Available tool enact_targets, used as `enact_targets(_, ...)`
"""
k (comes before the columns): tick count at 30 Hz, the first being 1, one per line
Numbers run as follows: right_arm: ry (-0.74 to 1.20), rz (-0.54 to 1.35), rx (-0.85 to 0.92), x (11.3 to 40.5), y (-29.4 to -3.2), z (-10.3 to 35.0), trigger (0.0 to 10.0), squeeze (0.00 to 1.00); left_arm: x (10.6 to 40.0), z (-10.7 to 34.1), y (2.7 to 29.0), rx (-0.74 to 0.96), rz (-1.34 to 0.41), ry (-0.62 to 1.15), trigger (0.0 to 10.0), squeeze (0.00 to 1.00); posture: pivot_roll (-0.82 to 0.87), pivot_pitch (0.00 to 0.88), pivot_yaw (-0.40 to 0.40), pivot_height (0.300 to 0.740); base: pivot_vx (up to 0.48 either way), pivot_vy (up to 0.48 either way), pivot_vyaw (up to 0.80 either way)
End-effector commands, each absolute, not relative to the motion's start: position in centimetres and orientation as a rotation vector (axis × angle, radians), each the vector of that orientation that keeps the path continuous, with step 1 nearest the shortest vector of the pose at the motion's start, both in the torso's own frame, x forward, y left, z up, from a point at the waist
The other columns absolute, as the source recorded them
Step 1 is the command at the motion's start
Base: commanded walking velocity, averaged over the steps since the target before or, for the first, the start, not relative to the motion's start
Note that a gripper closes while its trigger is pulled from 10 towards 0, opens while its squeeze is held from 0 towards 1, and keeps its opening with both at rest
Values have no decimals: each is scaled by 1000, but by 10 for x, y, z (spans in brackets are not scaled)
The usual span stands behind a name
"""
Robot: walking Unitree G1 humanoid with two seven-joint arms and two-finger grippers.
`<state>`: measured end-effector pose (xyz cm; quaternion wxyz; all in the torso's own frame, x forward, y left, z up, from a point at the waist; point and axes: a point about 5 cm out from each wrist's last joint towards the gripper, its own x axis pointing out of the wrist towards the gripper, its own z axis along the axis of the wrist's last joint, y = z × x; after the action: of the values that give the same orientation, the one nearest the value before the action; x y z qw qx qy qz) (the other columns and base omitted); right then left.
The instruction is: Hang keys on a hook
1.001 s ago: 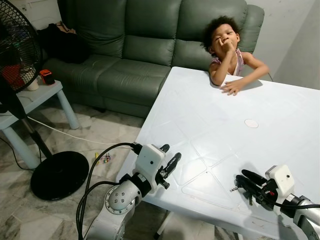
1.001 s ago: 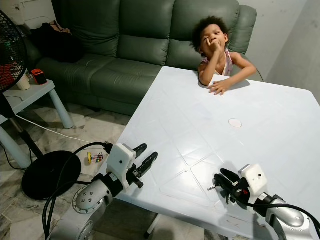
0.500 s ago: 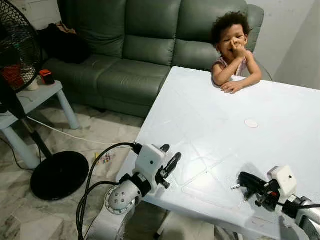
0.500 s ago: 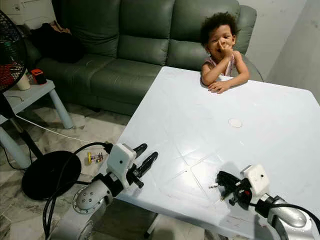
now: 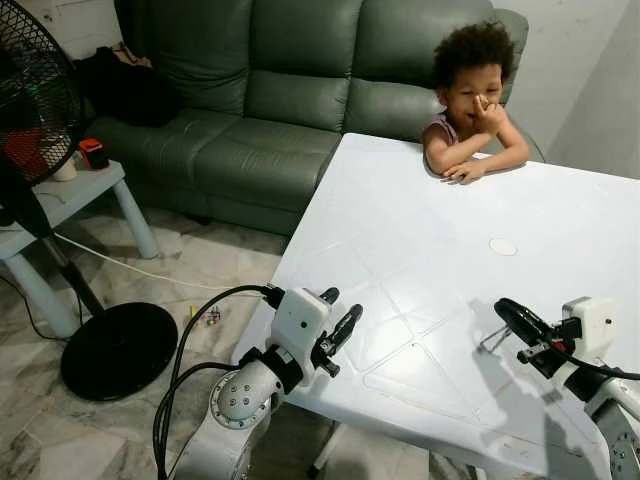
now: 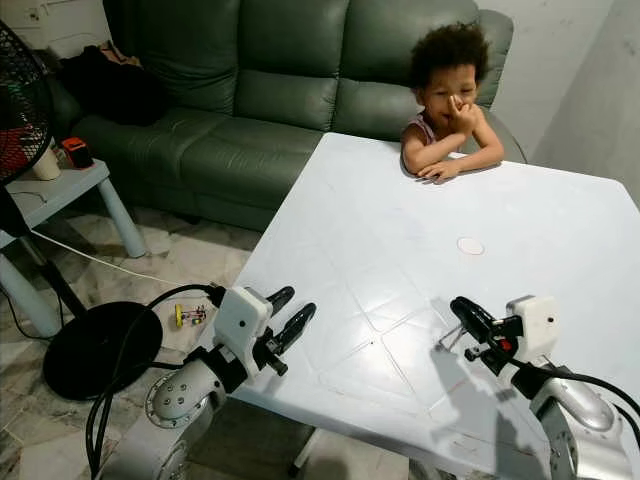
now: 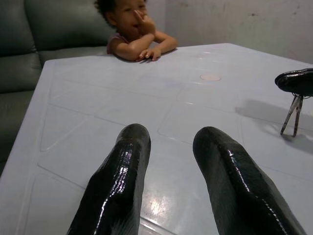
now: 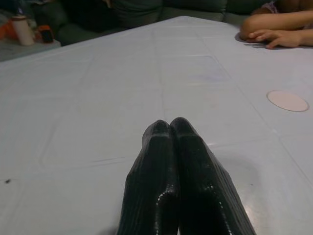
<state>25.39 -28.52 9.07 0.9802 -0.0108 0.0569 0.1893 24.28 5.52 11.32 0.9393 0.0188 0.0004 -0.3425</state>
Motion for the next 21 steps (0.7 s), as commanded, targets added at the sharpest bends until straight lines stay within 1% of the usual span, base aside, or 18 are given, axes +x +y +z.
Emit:
enact_targets(1,128,376,-43,255,-287,90,10000,0,243,119,55,50,-694,-28,10000,0,63,0,-49,740,0,0,0)
enact_targets(8,144,366,-62,254,-288,88,10000,0,242,119,55,49,-693,-26,10000,0,63,0,-50,740,0,0,0)
enact_targets(11,219,385,-141,252,-286,78,10000,0,243,119,55,49,-695,-26,10000,0,61,0,-50,740,0,0,0)
enact_targets(21,298,419,-224,247,-281,68,10000,0,243,119,55,55,-697,-28,10000,0,61,0,-47,740,0,0,0)
